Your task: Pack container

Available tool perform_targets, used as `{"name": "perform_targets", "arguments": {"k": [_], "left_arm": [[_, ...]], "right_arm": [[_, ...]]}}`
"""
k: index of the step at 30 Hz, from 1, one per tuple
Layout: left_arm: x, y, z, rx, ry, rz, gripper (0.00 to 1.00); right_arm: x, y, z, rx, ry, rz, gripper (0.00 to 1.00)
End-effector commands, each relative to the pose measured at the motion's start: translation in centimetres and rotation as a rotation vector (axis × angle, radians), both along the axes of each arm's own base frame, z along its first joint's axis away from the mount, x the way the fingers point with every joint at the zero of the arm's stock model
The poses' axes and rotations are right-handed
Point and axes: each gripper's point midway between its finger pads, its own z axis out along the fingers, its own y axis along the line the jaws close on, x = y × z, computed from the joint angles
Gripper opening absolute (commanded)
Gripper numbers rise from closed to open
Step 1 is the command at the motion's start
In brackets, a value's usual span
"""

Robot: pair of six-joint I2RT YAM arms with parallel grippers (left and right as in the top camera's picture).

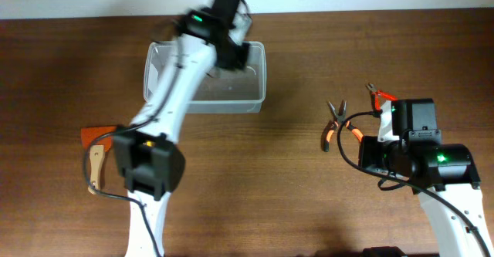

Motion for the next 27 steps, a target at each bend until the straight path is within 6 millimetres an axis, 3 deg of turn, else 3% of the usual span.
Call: {"name": "perform_targets", "arguments": {"k": [1,9,12,15,18,22,25,27], "left_arm": [[2.2,7.6,5.2,0.067,-0.114,0.173,0.02],[-0.9,21.6,11.7,0.078,-0.141,0.444,0.02],[-2.5,25.4,13.5,0.078,-0.165,0.527,0.02],[-3.8,28.0,16.4,0.040,-0.238,0.581,0.02],[-5.7,29.1,19.2,0.056,-0.305,0.589,0.02],[-8.5,28.4,23.3,0.047,-0.402,0.587,0.02],[-10.6,27.5,24.7,0.044,-0.418,0.576,0.02],[-12.1,27.2,24.4,0.053,-0.379,0.578,0.02]], "right_arm": [[1.6,1.5,3.2,0.041,-0.096,0.100,0.04],[5.2,6.2,9.3,0.060,-0.155,0.341,0.04],[7.3,8.8,10.6,0.047,-0.145,0.446,0.04],[9.9,11.4,11.3,0.035,-0.144,0.526,0.04],[12.5,13.1,11.1,0.018,-0.140,0.551,0.04],[14.9,14.9,9.8,0.002,-0.121,0.594,0.04],[16.0,15.3,9.0,-0.019,-0.120,0.592,0.04],[16.7,15.1,9.0,-0.040,-0.137,0.582,0.04]]}}
